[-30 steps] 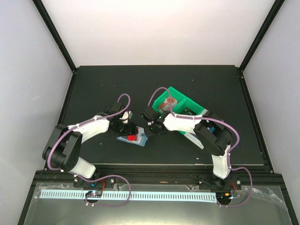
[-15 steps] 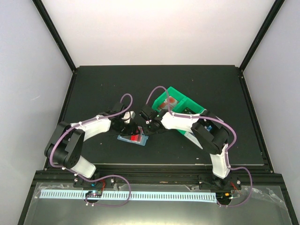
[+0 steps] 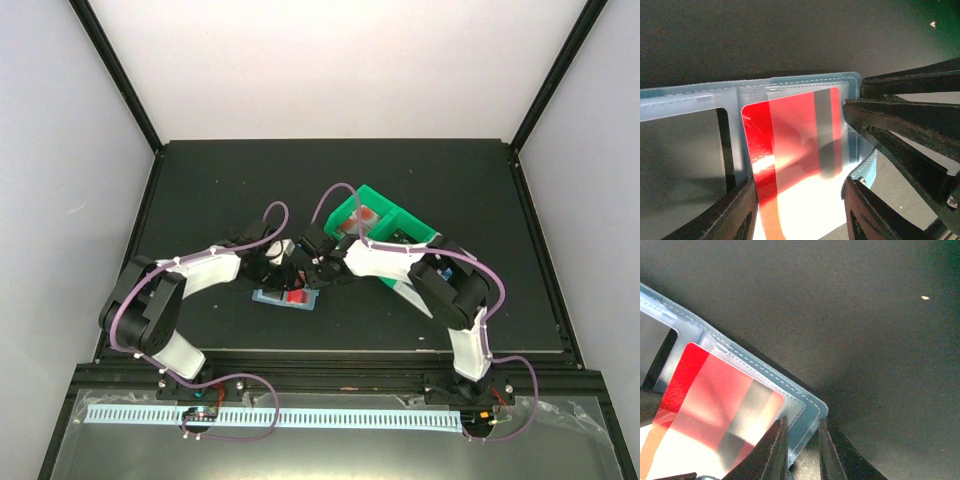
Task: Put the credit cards into the card holder
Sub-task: Insert the credit card into the card holder.
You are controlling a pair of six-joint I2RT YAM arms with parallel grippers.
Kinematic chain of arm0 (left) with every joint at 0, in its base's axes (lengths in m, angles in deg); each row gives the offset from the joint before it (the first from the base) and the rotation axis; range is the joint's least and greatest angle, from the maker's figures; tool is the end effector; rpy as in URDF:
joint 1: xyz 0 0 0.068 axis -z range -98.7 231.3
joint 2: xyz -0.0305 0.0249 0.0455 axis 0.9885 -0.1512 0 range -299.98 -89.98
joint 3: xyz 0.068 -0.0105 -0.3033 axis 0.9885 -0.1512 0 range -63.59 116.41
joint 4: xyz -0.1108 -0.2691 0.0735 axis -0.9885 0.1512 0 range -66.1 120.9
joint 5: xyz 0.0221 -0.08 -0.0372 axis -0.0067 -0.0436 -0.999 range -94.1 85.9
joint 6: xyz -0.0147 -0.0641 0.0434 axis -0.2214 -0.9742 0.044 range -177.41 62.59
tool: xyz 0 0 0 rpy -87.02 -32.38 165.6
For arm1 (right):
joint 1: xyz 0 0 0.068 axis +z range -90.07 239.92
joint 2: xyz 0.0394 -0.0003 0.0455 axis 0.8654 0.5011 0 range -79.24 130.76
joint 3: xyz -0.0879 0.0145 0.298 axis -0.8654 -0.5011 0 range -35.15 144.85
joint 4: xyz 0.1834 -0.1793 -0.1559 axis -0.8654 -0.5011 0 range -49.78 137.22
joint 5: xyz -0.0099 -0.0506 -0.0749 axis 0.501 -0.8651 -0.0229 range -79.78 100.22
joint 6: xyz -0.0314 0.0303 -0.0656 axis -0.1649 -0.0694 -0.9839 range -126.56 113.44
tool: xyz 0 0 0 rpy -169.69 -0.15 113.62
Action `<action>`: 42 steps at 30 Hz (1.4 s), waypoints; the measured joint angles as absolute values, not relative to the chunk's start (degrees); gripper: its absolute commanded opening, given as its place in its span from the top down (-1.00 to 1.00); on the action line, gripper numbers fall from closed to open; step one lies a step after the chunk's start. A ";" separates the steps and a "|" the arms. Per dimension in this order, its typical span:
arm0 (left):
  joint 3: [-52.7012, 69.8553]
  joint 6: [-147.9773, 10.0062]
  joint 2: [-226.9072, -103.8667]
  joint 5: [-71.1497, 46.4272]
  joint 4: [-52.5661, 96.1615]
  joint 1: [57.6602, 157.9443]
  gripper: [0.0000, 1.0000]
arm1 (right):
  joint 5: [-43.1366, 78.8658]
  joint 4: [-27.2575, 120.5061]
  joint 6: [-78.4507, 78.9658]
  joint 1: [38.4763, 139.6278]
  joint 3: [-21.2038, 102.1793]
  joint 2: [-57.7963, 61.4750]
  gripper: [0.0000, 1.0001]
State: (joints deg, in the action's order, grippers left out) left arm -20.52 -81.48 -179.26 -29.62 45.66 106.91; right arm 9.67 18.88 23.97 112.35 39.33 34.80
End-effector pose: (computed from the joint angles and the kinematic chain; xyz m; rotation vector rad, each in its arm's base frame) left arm 0.2652 -0.1594 0.1268 0.1646 2.8647 -0.8234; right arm 0.2783 0.3607 0.1234 -0.5339 2.7741 0.3549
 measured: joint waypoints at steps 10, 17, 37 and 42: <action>-20.54 -81.53 -180.13 -33.05 43.98 107.94 0.05 | 2.85 20.35 26.70 112.33 32.38 27.65 0.49; -20.28 -81.68 -182.12 -35.43 42.25 108.88 0.04 | -0.23 21.18 29.36 112.33 28.05 19.37 0.47; -18.82 -82.07 -183.63 -37.44 41.79 111.45 0.10 | 7.70 17.77 29.54 112.35 25.41 23.89 0.59; -18.84 -82.25 -183.85 -37.75 41.84 111.41 0.09 | 6.04 17.57 29.52 112.26 28.38 26.38 0.59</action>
